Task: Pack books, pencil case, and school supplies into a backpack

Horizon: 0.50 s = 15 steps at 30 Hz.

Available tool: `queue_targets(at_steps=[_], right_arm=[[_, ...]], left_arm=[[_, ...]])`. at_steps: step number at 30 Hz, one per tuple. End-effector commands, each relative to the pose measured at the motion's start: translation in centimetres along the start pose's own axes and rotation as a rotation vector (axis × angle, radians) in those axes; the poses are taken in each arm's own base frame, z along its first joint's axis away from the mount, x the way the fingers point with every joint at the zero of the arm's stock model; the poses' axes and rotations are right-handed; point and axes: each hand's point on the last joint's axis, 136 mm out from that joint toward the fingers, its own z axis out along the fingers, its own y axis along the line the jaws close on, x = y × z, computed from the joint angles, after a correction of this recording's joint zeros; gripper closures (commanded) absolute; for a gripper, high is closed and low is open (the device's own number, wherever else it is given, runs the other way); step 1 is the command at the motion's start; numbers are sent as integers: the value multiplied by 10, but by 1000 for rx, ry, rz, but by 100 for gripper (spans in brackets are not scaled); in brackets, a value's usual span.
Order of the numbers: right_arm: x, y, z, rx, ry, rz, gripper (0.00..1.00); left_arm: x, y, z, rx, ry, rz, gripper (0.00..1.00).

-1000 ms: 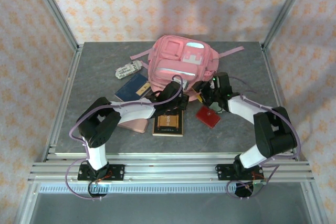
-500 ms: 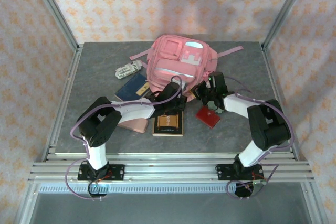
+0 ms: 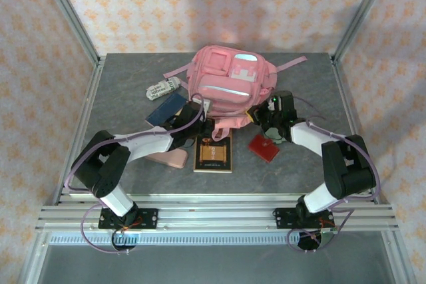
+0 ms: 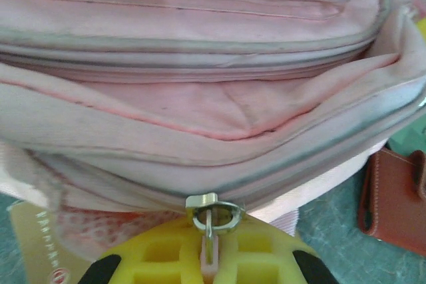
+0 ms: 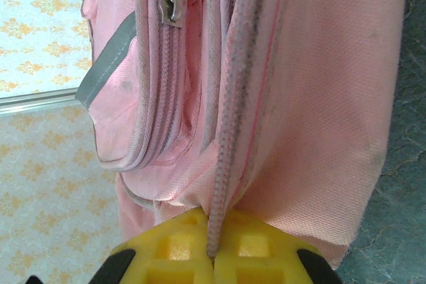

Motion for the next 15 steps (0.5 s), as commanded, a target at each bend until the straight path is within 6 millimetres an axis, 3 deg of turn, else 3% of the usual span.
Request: queue_targets(at_steps=[1,8,12,15], right_arm=[[-61,-5,-19,35,-228,-2,100],[-88,10,-22,46,-266,-27,100],[-117,8,-29,72,-321,-22,100],[-137,3,-22,118,-330,-19,100]], left_arm=[[-8,53,-19,-188,-27,-24,100],[-55,7,-40,-72,-118,15,100],[-67,-37,-47,7,-143,78,100],[-69,-64,-39,62,-148,88,100]])
